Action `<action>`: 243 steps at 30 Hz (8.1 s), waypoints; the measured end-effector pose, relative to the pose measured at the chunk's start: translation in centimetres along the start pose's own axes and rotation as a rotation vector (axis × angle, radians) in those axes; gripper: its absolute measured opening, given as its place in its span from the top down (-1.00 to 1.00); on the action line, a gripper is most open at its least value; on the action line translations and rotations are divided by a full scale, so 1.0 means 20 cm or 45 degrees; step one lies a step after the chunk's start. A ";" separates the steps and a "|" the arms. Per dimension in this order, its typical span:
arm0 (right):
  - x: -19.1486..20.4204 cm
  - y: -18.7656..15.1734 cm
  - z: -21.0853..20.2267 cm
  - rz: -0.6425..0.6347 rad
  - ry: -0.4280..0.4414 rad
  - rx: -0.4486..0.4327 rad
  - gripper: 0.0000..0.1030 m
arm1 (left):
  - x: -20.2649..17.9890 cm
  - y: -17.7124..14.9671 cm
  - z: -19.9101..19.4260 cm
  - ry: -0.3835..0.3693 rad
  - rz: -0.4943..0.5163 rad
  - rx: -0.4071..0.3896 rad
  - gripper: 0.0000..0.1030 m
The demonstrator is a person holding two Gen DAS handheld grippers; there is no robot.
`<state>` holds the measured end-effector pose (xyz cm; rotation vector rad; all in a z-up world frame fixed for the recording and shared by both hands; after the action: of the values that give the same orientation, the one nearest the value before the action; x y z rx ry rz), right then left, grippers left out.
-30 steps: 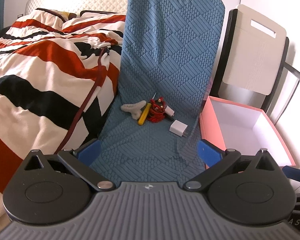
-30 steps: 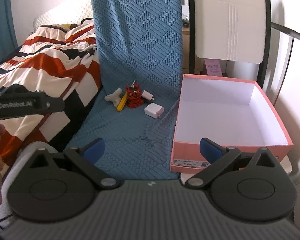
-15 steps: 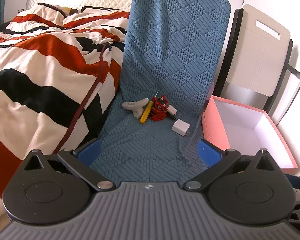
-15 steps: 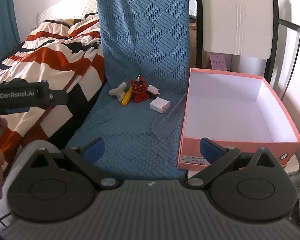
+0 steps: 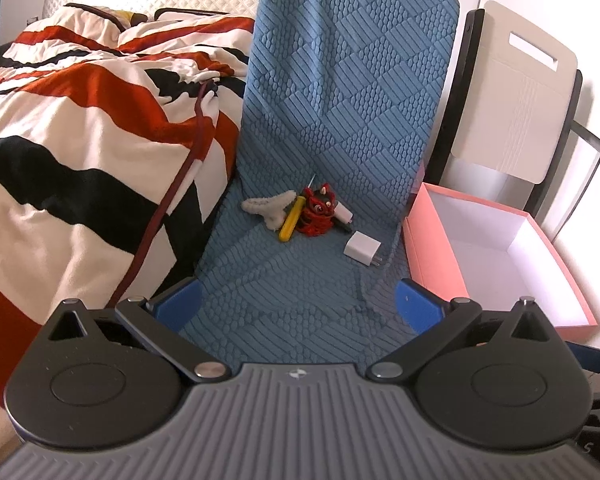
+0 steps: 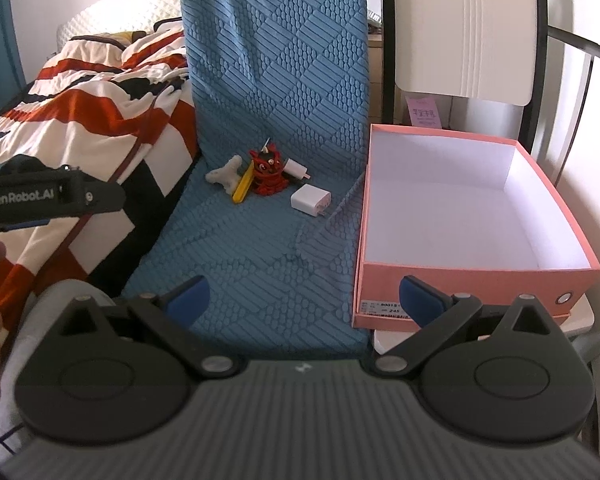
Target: Organize rigid objects
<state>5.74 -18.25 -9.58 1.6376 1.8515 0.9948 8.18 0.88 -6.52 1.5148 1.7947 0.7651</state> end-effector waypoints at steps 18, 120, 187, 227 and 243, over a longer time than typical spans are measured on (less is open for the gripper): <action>-0.04 0.00 0.01 0.045 0.005 0.014 -1.00 | -0.11 0.00 0.03 -0.043 0.054 -0.002 -1.00; -0.16 0.33 1.81 0.018 -0.029 0.316 -0.33 | 0.25 0.34 2.30 -0.079 -0.218 0.315 0.24; 0.02 0.31 0.66 0.060 -0.005 0.059 -0.20 | 0.17 0.05 0.89 -0.349 -0.126 0.254 0.28; -0.74 0.79 0.22 0.144 -0.176 -0.200 -0.20 | -0.87 0.49 0.62 -0.651 0.074 0.149 0.27; -1.26 0.44 0.33 0.312 -0.295 -0.003 -0.20 | -1.34 0.12 0.87 -0.654 0.238 0.392 0.27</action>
<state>20.68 -41.31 -9.78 1.9232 1.5250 0.8589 26.41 -24.84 -12.15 1.8907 1.4364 0.1492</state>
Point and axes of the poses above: each gripper's, at about its wrist camera, not at the fingertips, and z roughly the way its jaws point, x to its left, y to its top, the point moved 9 cm from there along z, roughly the way its jaws point, and after that the axes turned 3 degrees about y, right-handed, at the moved point
